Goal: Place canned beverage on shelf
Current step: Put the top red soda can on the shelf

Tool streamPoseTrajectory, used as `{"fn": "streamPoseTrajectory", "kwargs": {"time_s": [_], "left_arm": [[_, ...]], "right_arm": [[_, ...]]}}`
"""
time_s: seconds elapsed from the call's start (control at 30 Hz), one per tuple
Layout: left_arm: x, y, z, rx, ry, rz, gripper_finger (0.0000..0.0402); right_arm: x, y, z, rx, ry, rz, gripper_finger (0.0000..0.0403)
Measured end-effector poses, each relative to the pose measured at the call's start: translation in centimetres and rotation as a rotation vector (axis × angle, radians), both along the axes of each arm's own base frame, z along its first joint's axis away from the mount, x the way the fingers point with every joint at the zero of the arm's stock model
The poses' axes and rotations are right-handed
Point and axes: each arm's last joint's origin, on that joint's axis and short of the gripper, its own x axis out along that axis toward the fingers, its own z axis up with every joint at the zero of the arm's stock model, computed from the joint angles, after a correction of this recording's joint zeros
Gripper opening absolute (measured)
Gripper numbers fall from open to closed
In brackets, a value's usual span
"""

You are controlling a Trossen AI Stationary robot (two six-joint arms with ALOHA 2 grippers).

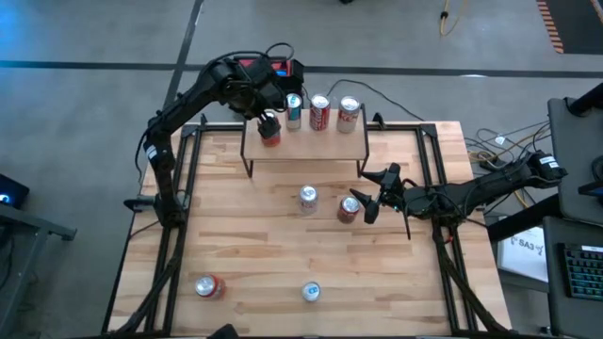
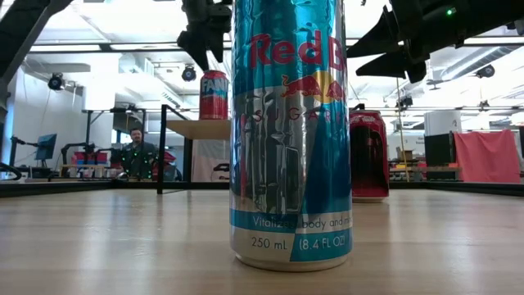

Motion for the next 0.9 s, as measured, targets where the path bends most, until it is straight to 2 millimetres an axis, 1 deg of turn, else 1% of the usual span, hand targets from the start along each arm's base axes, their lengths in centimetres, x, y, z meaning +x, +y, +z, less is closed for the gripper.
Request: {"fn": "streamPoseTrajectory", "kwargs": {"time_s": [0.13, 0.37, 0.9], "left_arm": [[0.56, 0.45, -0.73, -0.007, 0.020, 0.003, 0.0346], [0.63, 1.10, -1.08, 0.003, 0.033, 0.015, 0.0346], [0.48, 0.58, -0.59, -0.002, 0.021, -0.016, 0.0346]], "right_arm": [[0.00, 0.00, 0.00, 0.000, 0.000, 0.000, 0.0299], [0.00, 0.00, 0.00, 0.000, 0.000, 0.000, 0.0299], [0.00, 0.01, 0.00, 0.000, 0.000, 0.000, 0.0299]]}}
